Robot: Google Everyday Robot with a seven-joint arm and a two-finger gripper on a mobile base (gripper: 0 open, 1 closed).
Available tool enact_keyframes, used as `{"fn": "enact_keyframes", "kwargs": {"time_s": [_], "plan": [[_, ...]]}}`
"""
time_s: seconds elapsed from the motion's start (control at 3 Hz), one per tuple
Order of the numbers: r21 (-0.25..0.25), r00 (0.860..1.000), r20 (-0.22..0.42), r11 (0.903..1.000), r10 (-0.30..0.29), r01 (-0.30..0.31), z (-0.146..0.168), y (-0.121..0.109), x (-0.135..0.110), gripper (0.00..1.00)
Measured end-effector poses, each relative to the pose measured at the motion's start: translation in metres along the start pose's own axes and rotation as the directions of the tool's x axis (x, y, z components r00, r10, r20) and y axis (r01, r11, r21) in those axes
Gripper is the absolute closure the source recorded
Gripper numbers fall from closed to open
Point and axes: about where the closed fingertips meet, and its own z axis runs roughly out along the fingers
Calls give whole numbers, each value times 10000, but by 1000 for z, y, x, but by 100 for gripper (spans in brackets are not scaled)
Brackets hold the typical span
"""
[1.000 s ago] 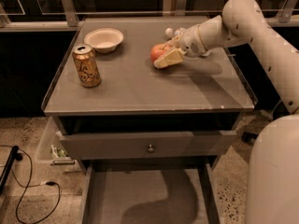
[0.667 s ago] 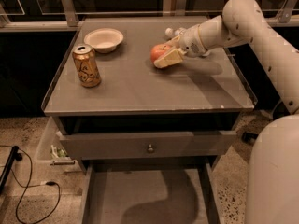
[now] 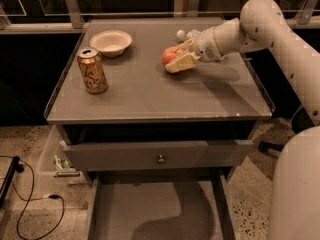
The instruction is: Place apple into middle drawer
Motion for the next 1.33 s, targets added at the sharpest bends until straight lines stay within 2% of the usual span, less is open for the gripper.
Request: {"fn": "enact_keyframes", "kwargs": {"time_s": [0.33,0.67,1.0,1.33], "plan": [[314,9979,569,9991,-299,281,-24,18,-9,100],[772,9906,1151,9948,-745,659,-58,53,-11,100],[1119,9834,1310,9875,-1255,1112,-92,99,2,100],[1092,9808,1304,9853,-1450,1311,-119,153,32,100]]}}
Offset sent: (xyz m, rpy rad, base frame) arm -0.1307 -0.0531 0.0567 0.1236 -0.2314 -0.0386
